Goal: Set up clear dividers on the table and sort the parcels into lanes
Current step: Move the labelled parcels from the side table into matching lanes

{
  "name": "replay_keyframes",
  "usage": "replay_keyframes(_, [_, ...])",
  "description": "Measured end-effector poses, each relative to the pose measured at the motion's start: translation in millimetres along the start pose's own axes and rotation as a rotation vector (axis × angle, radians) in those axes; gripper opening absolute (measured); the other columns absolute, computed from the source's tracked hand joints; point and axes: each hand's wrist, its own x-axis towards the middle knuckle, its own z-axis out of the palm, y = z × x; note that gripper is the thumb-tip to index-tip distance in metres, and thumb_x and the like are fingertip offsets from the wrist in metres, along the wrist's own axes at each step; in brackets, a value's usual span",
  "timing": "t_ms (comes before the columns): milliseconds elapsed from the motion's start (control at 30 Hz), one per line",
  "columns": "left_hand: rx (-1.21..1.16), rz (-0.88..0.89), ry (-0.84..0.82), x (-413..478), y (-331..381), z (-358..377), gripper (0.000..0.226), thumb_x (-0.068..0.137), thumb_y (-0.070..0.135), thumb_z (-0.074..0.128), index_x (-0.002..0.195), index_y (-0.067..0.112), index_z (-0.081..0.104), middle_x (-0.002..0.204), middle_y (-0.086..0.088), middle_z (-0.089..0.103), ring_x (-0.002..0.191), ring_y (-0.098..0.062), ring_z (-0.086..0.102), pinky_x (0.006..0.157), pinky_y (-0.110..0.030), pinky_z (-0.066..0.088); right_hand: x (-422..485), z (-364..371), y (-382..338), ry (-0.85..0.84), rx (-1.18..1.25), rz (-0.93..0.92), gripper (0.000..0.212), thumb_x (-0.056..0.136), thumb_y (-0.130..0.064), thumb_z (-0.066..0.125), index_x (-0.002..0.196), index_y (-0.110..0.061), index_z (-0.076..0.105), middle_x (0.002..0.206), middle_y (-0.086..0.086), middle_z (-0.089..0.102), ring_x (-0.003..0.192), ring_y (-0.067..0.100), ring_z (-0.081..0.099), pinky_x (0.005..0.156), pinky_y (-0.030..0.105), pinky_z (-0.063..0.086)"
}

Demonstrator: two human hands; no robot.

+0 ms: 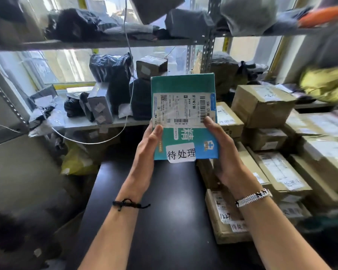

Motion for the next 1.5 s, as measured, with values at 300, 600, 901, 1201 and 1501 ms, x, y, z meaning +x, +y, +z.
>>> replay_keyframes(300, [0.026,-0.063,-0.073,2,-9,45,0.065,0.101,0.065,0.042,0.147,0.023,0.056,0.136,-0.006,0.070,0.122,-0.026,0.069,0.089,-0.036,0.061,-7,-45,-21,0.066,-0.152,0.045,0.026,0.097,-0.053,0.059,0.113,-0.041,0.077,0.120,0.007,0.078,0.106,0.030,0.076,0.092,0.049,0.057])
replay_keyframes(600, [0.208,-0.201,-0.143,8,-17,112,0.061,0.096,0.074,0.028,0.127,0.040,0.070,0.121,0.011,0.077,0.112,-0.008,0.072,0.088,-0.027,0.057,-5,-130,-69,0.168,-0.353,0.283,0.053,0.079,-0.079,0.065,0.109,-0.038,0.079,0.111,0.002,0.080,0.100,0.031,0.078,0.096,0.059,0.054])
replay_keyframes(901, [0.224,-0.334,-0.168,0,-53,161,0.058,0.090,0.071,0.031,0.115,0.039,0.072,0.117,0.012,0.078,0.110,-0.014,0.074,0.110,-0.055,0.050,-4,-197,-66,0.328,-0.436,0.563,0.087,0.050,-0.093,0.070,0.110,-0.030,0.076,0.100,0.002,0.082,0.082,0.029,0.080,0.080,0.069,0.056])
replay_keyframes(1201, [0.295,-0.416,-0.245,6,-82,171,0.048,0.090,0.079,0.024,0.099,0.071,0.070,0.113,0.022,0.077,0.105,-0.004,0.074,0.099,-0.036,0.054,9,-221,-54,0.317,-0.425,0.666,0.090,0.048,-0.091,0.070,0.113,-0.030,0.073,0.098,0.006,0.082,0.103,0.036,0.073,0.082,0.065,0.054])
replay_keyframes(1501, [0.470,-0.573,-0.247,22,-81,159,0.055,0.085,0.088,0.017,0.114,0.067,0.059,0.120,0.024,0.067,0.114,-0.009,0.067,0.105,-0.048,0.054,19,-234,-49,0.332,-0.437,0.676,0.072,0.075,-0.086,0.060,0.109,-0.025,0.073,0.096,0.008,0.082,0.104,0.032,0.073,0.095,0.064,0.050])
